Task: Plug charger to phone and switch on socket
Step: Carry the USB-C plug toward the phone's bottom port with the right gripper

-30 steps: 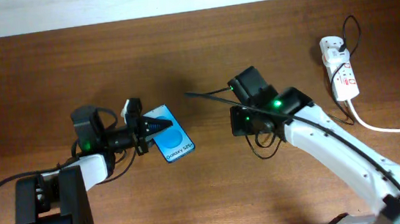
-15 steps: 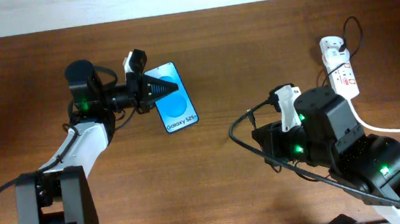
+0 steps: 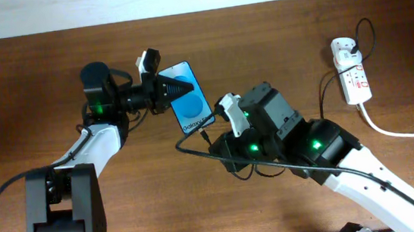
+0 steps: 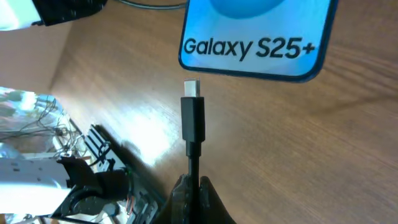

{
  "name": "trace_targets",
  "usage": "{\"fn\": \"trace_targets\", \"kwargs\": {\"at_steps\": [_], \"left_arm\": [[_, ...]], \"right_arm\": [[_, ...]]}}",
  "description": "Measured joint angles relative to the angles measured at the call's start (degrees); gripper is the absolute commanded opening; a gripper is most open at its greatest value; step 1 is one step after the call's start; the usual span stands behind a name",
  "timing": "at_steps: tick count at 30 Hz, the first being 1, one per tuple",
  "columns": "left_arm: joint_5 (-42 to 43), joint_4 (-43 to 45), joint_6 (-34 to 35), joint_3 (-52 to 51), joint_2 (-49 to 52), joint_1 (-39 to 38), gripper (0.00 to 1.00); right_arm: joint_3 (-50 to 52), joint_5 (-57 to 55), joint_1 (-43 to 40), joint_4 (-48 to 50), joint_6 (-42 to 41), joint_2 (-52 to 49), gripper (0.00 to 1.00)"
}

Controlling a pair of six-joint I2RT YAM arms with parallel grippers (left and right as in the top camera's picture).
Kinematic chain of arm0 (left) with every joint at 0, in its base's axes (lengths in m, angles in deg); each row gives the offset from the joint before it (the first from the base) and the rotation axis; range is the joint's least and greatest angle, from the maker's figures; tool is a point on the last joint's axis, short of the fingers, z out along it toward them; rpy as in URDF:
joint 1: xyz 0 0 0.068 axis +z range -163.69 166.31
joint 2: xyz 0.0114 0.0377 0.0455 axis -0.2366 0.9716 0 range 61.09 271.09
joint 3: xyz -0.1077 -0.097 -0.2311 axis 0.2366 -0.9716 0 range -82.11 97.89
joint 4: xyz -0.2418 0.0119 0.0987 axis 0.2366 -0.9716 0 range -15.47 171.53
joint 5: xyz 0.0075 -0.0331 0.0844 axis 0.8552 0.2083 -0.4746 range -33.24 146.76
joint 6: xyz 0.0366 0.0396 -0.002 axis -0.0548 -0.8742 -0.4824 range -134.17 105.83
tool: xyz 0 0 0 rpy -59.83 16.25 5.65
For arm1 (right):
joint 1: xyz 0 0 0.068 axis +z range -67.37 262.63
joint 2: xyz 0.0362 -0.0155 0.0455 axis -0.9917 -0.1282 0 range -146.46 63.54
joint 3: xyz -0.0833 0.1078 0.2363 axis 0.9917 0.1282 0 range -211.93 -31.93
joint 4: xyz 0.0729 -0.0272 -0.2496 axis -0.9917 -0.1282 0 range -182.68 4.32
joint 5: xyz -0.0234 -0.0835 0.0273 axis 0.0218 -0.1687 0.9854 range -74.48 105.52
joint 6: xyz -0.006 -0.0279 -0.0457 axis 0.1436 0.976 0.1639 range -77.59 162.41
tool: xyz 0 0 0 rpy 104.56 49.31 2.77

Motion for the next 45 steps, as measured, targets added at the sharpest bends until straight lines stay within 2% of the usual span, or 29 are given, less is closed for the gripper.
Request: {"fn": "trace_targets", "kwargs": {"at_steps": [5, 14, 19, 45], "left_arm": [[0.0, 5.7, 5.9, 0.2, 0.0, 0.0, 0.0], [0.0, 6.6, 12.1, 0.2, 0.0, 0.0, 0.0], [0.2, 9.4, 12.8, 0.2, 0.0, 0.0, 0.0], [0.5, 9.5, 12.7, 0.2, 0.0, 0.2, 0.0]], "right_arm": [[0.0, 0.9, 0.0, 1.2, -1.9, -1.0, 0.04], [0.0, -0.3, 0.0, 1.1, -11.1, -1.0, 0.04], [0.0, -1.2, 0.0, 1.4, -14.6, -1.0, 0.04], [0.0, 0.3, 0.0, 3.0, -15.2, -1.0, 0.04]]}}
